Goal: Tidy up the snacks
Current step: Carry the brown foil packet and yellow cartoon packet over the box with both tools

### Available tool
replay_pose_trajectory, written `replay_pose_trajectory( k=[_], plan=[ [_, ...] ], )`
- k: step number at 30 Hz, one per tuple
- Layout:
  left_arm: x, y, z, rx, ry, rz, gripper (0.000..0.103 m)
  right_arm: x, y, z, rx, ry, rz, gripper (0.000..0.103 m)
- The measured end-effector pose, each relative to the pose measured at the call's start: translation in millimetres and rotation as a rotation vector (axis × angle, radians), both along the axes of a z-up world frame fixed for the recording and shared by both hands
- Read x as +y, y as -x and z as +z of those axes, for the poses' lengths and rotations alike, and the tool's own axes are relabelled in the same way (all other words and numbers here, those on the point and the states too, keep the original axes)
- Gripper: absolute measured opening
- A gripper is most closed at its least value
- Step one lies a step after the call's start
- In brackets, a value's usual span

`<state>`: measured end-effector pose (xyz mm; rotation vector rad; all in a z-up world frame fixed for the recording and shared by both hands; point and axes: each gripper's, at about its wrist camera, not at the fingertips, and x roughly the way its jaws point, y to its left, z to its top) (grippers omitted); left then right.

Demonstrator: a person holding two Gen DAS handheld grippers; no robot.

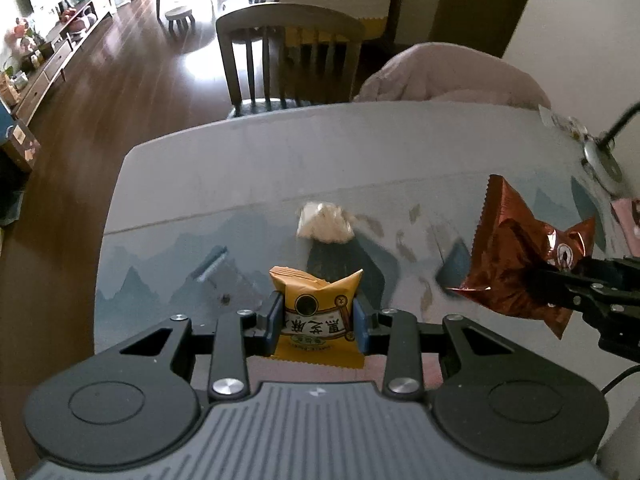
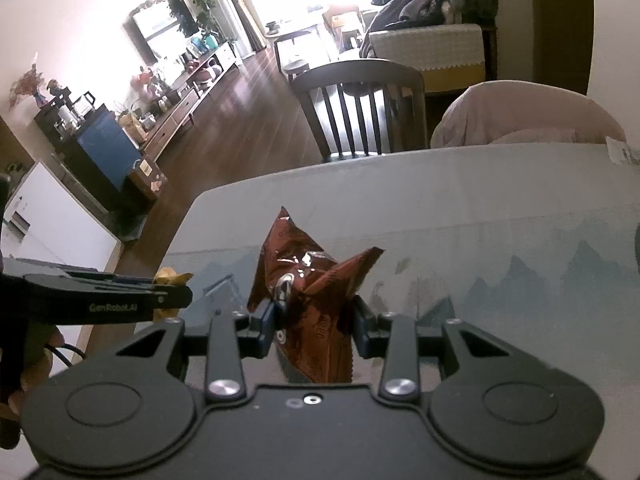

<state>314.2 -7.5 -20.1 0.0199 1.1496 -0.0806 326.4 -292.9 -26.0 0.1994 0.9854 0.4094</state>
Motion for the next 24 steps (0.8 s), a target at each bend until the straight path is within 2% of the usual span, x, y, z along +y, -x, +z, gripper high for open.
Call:
replay_pose_trajectory(
  k=[11, 24],
  plan=[
    [4.2, 70.7, 8.3, 0.015, -0.007, -0.061, 0.034, 10.5, 58.4, 6.7, 0.008, 0.007, 0.016, 0.037],
    [9.6, 128.6, -15.3, 0.067, 0.010, -0.108, 0.034, 30.4, 104.6, -10.7, 0.052, 0.016, 0.039, 0.037]
  ],
)
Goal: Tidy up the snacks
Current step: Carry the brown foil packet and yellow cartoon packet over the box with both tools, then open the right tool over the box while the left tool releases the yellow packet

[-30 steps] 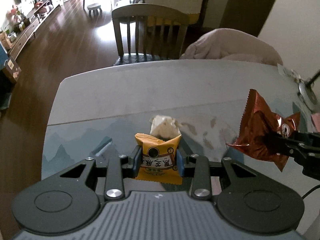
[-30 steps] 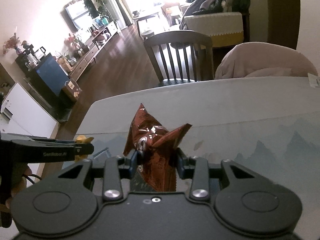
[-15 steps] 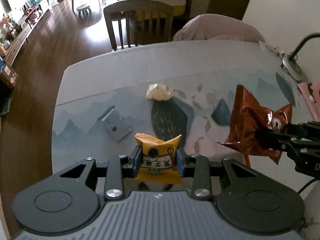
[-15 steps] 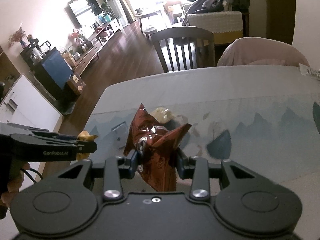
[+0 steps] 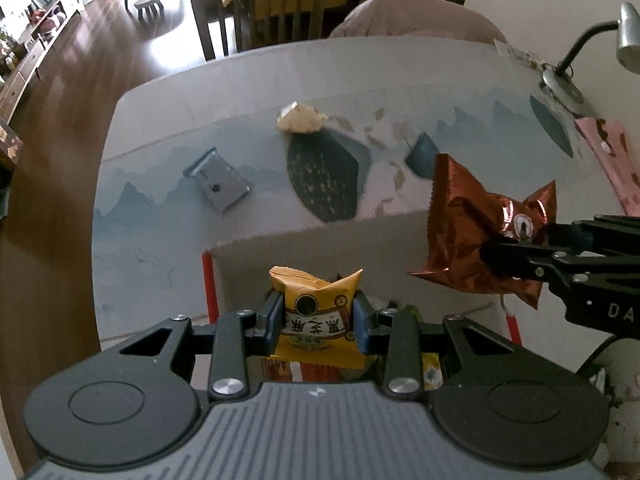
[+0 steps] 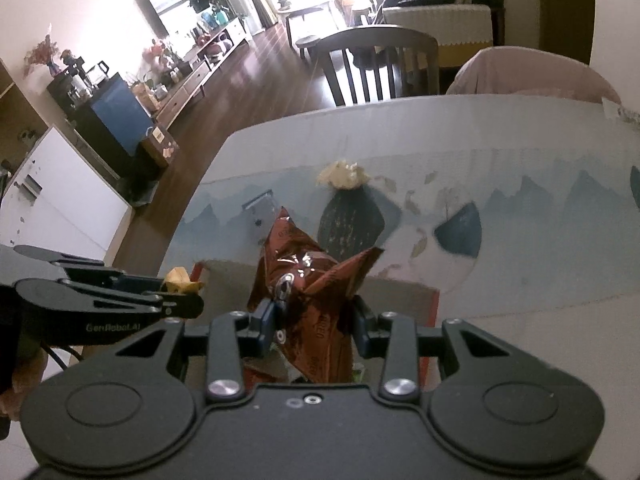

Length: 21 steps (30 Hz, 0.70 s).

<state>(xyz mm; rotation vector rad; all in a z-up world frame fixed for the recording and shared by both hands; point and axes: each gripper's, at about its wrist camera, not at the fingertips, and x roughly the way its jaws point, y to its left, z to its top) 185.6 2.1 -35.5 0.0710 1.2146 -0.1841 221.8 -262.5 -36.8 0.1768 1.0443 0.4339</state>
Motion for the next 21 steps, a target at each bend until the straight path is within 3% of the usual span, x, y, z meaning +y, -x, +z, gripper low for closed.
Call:
replay_pose_trajectory(
  k=[10, 21],
  plan=[
    [2.5, 20.1, -36.9, 0.063, -0.001, -0.005, 0.034, 13.8, 29.2, -35.2, 0.063, -0.001, 0.006, 0.037],
    [-2.9, 21.5, -76.5, 0.115, -0.036, -0.002, 0.034, 27.3, 32.6, -73.2, 0.142, -0.013, -0.014, 0.037]
  ],
)
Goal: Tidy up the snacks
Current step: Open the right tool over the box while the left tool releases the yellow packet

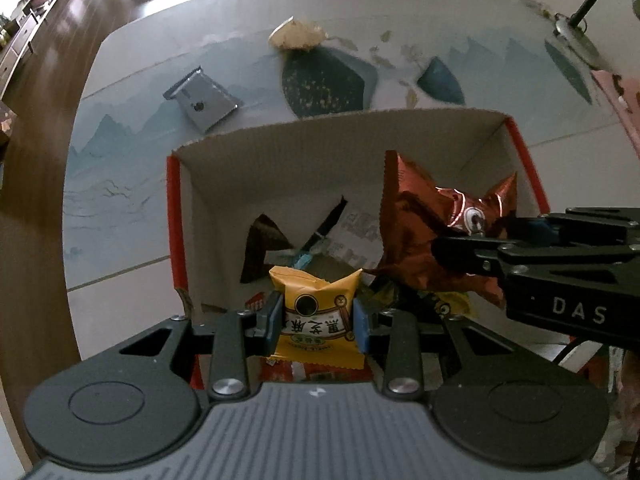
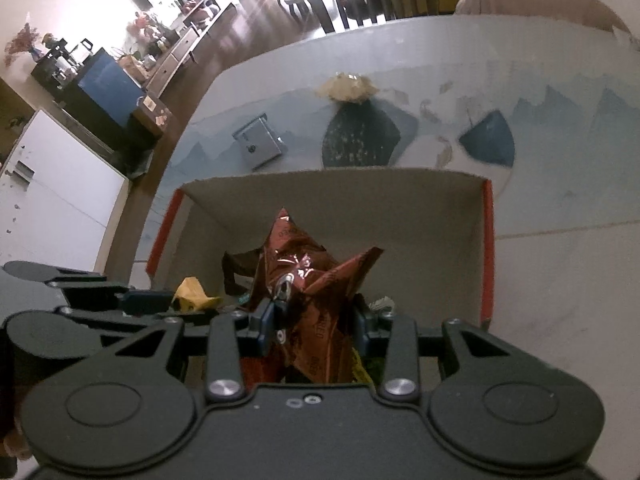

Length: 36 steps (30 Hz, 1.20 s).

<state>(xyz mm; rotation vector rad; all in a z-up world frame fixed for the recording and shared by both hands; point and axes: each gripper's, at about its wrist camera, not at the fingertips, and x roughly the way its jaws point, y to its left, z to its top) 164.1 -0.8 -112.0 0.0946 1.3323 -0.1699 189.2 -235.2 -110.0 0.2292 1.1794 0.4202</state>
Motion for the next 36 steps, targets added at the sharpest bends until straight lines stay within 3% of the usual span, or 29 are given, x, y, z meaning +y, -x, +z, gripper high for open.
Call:
replay_pose_trajectory(
  k=[21, 24, 28, 36],
  plan=[
    [-2.2, -3.9, -44.1, 0.088, -0.029, 0.018, 0.034, 6.4, -0.6, -32.0, 0.095, 0.048, 0.014, 0.042],
    [-1.3, -1.5, -44.2, 0.087, -0.018, 0.023, 0.034, 7.1, -0.3, -30.0, 0.092, 0.056, 0.014, 0.047],
    [-0.9, 0.1, -42.3, 0.085, -0.011, 0.028, 0.035, 4.9, 2.8, -29.0, 0.083, 0.069, 0.006, 0.065],
    [-1.2, 5.9, -26.9, 0.046, 0.001, 0.026, 0.037, 2.0, 12.4, -13.5, 0.041, 0.063, 0.012, 0.073]
  ],
)
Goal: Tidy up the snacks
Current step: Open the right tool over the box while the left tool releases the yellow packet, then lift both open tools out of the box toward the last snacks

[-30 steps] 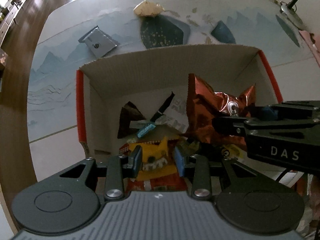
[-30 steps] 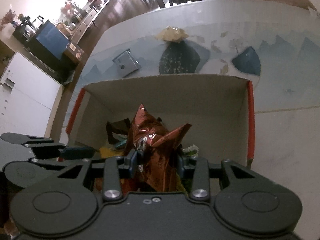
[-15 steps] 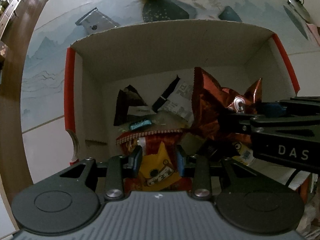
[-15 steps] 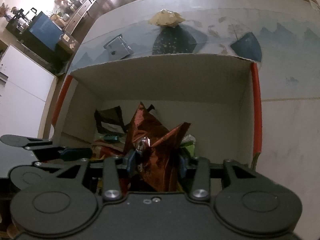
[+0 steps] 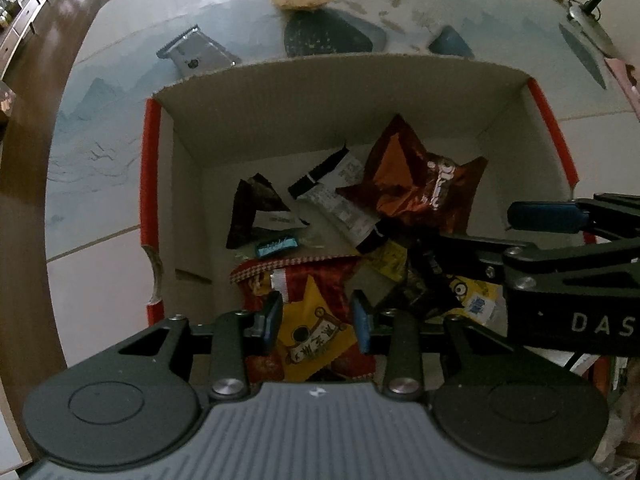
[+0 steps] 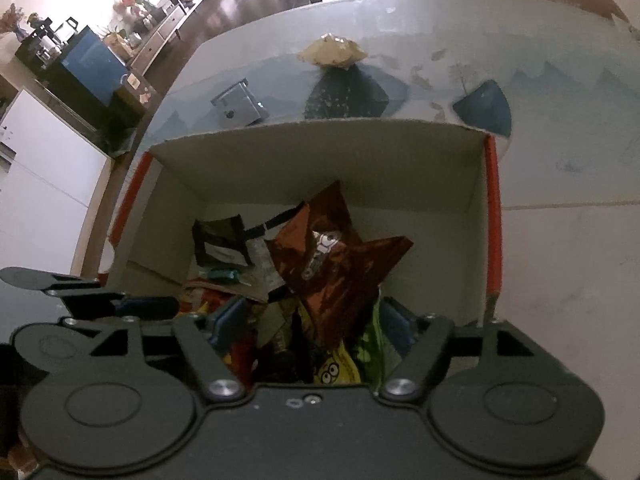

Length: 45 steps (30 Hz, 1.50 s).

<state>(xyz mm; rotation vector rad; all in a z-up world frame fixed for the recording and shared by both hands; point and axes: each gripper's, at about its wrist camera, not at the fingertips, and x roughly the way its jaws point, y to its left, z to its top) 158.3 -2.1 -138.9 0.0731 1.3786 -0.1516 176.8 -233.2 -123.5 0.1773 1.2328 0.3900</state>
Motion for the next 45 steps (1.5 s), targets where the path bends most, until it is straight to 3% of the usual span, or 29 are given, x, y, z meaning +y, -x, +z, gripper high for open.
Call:
replay_pose_trajectory(
  k=[24, 28, 37, 40, 45],
  plan=[
    [16.2, 15.7, 89.0, -0.211, 0.033, 0.027, 0.045, -10.6, 18.7, 94.6, -0.229, -0.053, 0.105, 0.084],
    [16.4, 10.0, 102.4, -0.245, 0.027, 0.031, 0.057, -9.1, 11.7, 106.4, -0.264, -0.049, 0.127, 0.085],
    [26.7, -20.0, 128.3, -0.306, 0.023, 0.087, 0.061, -4.5, -20.1, 124.7, -0.316, -0.048, 0.172, 0.087],
    [33.8, -33.9, 134.1, -0.323, 0.019, 0.119, 0.068, -5.8, -34.7, 129.9, -0.335, -0.048, 0.171, 0.099],
    [47.1, -63.3, 137.2, -0.334, 0.032, 0.190, 0.076, -5.6, -67.1, 135.1, -0.354, -0.053, 0.189, 0.103]
  ],
)
